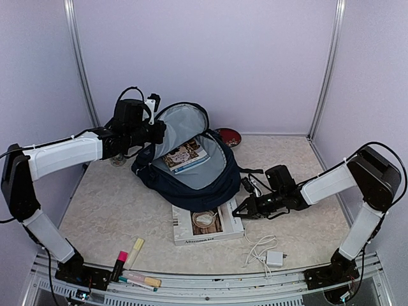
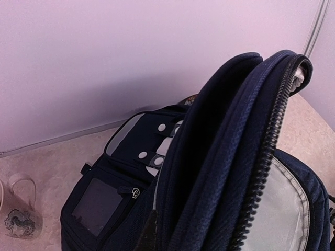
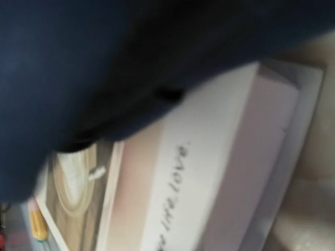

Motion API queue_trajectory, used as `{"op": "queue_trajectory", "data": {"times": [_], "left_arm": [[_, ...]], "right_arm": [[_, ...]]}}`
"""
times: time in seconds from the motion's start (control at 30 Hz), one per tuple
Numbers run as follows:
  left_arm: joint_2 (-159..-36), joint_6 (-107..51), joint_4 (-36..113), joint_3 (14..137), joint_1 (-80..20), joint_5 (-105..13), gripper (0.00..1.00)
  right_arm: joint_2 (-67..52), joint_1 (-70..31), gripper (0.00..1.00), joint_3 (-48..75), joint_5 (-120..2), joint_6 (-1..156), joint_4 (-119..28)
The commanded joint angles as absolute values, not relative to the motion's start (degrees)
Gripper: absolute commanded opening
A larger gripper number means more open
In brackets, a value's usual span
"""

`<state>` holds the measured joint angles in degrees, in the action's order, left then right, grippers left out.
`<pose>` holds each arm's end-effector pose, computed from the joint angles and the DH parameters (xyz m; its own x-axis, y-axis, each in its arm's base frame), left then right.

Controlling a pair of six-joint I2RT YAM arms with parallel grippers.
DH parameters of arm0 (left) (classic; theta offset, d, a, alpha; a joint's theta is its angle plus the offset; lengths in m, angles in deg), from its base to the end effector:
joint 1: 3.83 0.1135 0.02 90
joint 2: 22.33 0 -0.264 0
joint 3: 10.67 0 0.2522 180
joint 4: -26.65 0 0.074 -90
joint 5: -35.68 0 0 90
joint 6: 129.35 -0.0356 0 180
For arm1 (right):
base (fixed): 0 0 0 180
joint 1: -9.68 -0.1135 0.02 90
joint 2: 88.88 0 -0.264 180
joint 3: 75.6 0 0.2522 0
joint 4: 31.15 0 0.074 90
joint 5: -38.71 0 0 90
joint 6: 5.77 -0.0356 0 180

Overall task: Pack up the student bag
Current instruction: Pick up the book from the center of the board, then place the book in the largest pocket of the bag.

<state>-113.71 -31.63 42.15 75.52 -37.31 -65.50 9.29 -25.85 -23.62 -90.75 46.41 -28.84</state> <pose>0.3203 -0.2036 0.3161 -0.3444 0.0698 -0.9362 0.3468 0.9362 -0.0578 0.2353 0.1958 0.1225 -0.9493 -0.0962 -0.2993 -0.3030 0.5330 0.7900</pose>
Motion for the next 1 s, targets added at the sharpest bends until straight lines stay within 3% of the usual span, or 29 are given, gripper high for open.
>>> {"op": "queue_trajectory", "data": {"times": [0.0, 0.37, 0.6, 0.97], "left_arm": [[-110.25, -29.77, 36.36, 75.82, -37.78, -65.76, 0.00], [-108.91, -30.65, 36.54, 75.94, -37.52, -66.59, 0.00], [-107.59, -29.68, 35.93, 75.20, -37.55, -66.91, 0.00], [-108.96, -30.34, 36.72, 75.07, -40.23, -68.14, 0.00]], "right_arm": [[8.65, -25.03, 0.00, -24.11, -90.68, 47.09, -27.30], [-5.92, -20.55, 0.00, -28.14, -90.64, 49.56, -35.16], [-24.28, -4.20, 0.00, -35.54, -84.15, 51.13, -42.68], [-42.02, 4.31, 0.00, -27.94, -69.34, 56.19, -52.94]]}}
